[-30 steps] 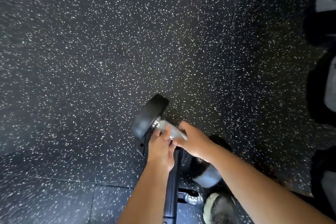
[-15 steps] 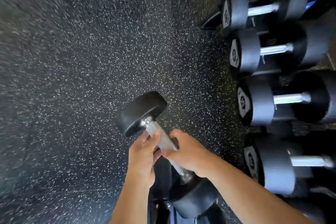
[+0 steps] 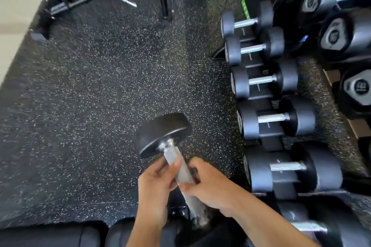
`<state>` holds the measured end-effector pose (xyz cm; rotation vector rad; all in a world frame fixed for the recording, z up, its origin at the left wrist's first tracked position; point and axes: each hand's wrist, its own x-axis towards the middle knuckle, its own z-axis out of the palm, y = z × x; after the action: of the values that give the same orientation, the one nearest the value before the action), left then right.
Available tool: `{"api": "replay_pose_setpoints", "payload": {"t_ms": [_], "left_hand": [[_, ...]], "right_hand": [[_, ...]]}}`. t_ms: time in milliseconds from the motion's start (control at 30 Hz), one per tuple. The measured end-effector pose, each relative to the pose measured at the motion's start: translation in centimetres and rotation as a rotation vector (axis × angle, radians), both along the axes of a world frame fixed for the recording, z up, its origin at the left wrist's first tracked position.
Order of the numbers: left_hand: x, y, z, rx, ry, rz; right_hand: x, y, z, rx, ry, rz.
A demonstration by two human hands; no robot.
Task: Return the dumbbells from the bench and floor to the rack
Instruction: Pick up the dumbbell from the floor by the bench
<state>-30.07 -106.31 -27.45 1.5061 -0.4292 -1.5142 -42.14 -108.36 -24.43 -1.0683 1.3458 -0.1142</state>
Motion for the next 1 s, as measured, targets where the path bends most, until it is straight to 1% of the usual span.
{"api": "replay_pose_setpoints", "payload": {"t_ms": [133,267,367,500,667,833,1000], "left_hand": [[-0.9,2.3,4.4,-0.058,-0.035,0.023],[-1.3,4.6,7.8,-0.063,-0.056,0.043],[-1.0,6.7,10.1,-0.081,-0.037,0.059],[0.0,9.0,12.6,-0.119,-0.043,-0.006],[1.4,11.4,15.9,-0.176,-0.063,-0.184],[1.2,13.7,18.6,-0.23,-0.047,-0.413],[-1.8,16.3,20.5,-0.28,-0.046,-0.686]], "right_hand": [[-1.2,2.3,3.9,0.018,-0.079,-0.008],[-1.7,4.6,7.3,-0.029,-0.106,-0.019],[-1.5,6.8,9.9,-0.069,-0.101,-0.035],[-0.6,10.3,12.8,-0.129,-0.075,-0.096],[0.9,15.2,16.2,-0.18,-0.051,-0.257],[2.0,20.5,18.7,-0.223,-0.019,-0.53],[1.0,25.9,20.5,-0.258,0.032,-0.793]]}}
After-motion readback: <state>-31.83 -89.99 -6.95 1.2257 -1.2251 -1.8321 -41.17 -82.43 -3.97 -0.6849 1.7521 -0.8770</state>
